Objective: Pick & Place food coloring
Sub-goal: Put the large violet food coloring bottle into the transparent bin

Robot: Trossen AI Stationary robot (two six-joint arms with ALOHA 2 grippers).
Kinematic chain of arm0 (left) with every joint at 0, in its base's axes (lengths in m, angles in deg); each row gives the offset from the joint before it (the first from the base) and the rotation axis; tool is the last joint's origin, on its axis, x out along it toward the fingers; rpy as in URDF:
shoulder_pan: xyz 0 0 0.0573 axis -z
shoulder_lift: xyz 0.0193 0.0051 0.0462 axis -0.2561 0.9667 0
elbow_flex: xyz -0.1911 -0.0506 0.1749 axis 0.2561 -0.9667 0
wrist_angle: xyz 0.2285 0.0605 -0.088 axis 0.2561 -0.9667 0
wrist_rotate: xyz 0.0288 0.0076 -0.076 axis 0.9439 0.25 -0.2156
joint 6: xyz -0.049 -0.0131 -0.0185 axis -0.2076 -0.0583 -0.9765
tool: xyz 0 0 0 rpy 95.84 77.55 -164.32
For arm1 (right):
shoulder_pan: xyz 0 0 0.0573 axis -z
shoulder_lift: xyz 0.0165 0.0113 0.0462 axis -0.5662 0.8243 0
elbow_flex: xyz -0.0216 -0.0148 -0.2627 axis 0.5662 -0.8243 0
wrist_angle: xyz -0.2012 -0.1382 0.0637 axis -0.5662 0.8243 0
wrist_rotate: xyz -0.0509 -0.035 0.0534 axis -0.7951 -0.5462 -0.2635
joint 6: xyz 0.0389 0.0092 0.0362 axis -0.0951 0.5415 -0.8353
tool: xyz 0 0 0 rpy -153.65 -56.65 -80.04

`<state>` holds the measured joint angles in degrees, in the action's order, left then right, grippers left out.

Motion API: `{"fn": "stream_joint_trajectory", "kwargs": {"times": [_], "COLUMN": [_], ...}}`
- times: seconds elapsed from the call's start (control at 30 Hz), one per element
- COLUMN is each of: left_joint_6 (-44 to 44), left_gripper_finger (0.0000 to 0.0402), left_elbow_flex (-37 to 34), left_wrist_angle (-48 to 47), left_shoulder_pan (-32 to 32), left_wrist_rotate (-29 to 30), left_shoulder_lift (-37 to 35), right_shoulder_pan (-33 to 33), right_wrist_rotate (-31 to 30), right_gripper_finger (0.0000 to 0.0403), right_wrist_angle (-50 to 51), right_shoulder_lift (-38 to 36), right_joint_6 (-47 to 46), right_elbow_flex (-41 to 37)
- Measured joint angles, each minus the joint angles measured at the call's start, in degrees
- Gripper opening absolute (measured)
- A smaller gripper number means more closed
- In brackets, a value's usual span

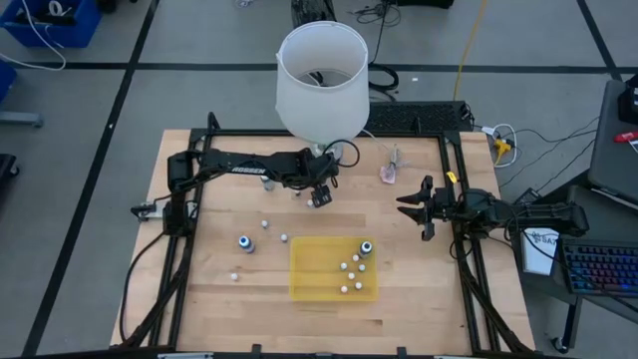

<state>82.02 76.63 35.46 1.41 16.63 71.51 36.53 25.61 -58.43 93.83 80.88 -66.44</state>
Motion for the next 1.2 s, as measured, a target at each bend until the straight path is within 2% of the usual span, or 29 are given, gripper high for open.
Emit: {"fn": "stream_joint_trajectory", "kwargs": {"times": [0.27,0.37,0.77,0.97,1.2], "left_joint_6": [-1.4,-0.6,1.5,2.2,-4.4], "left_gripper_finger": [0.0168,0.0138,0.0139,0.0138,0.0138], "left_elbow_flex": [0.0,0.0,-0.1,-0.1,-0.1], "left_wrist_angle": [0.1,0.2,-0.2,-0.2,-6.3], "left_shoulder_pan": [0.0,0.0,2.4,5.8,12.1], "left_wrist_rotate": [-1.0,-1.8,0.3,1.8,1.9], "left_shoulder_lift": [0.0,0.0,-1.7,-7.0,-14.7], "right_shoulder_pan": [0.0,0.0,0.0,0.0,0.0], "right_wrist_rotate": [0.0,0.0,0.0,0.0,0.0], "right_gripper_finger": [0.0112,0.0112,0.0112,0.0112,0.0112], "right_wrist_angle": [0.0,0.0,0.0,0.0,0.0], "right_shoulder_lift": [0.0,0.0,0.0,0.0,0.0], "right_joint_6": [0.0,0.0,0.0,0.0,0.0], "right_elbow_flex": [0.0,0.0,0.0,0.0,0.0]}}
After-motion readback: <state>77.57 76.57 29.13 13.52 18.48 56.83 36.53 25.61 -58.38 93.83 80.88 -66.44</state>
